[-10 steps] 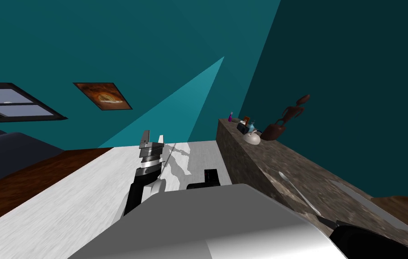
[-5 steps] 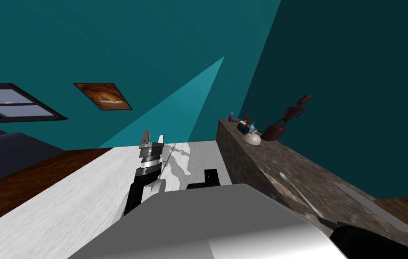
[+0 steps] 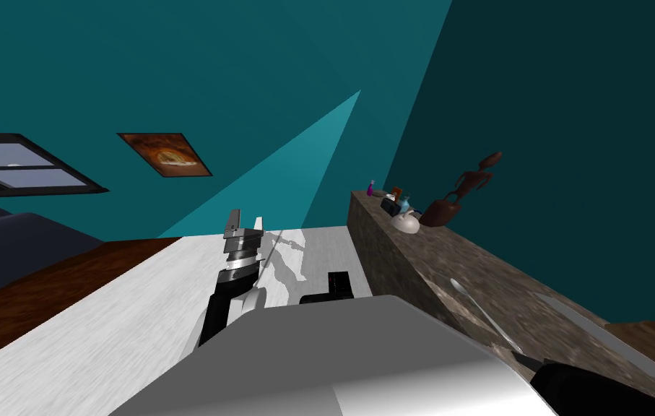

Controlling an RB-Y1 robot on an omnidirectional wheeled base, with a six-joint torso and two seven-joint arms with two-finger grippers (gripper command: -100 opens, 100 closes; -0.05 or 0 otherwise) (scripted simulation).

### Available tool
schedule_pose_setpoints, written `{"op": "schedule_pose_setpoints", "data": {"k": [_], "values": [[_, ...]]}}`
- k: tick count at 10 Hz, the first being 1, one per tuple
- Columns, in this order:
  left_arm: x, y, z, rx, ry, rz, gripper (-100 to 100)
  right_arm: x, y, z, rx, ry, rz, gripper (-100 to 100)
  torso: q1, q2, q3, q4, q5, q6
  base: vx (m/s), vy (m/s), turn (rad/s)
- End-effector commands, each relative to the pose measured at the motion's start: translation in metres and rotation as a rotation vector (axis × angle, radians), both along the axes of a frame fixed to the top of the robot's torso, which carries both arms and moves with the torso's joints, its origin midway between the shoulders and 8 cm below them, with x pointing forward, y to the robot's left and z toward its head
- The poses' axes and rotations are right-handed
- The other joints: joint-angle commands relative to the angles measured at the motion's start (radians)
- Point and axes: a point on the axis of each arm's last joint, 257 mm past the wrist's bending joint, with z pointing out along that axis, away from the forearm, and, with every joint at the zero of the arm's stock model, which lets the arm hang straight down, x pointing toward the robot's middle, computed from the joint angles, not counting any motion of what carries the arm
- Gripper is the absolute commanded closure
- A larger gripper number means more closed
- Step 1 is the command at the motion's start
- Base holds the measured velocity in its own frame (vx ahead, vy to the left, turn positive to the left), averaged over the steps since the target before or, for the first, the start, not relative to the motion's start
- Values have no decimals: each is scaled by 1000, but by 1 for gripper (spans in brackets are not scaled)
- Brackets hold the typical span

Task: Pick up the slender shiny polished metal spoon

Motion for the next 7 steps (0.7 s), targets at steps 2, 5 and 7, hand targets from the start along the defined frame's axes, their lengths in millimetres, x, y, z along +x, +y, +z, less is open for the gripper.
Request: {"op": "schedule_pose_setpoints", "data": {"k": [2,5,7], "values": [[0,0,0,0,0,0,0,-1,0,0,-1,6,4,-100,0,0,0,0,0,0,11,-7,15],[0,0,0,0,0,0,0,-5,1,-1,-2,21,12,-100,1,0,0,0,0,0,11,1,-2],[0,0,0,0,0,0,0,-5,1,-1,-2,21,12,-100,0,0,0,0,0,0,13,-4,9]]}}
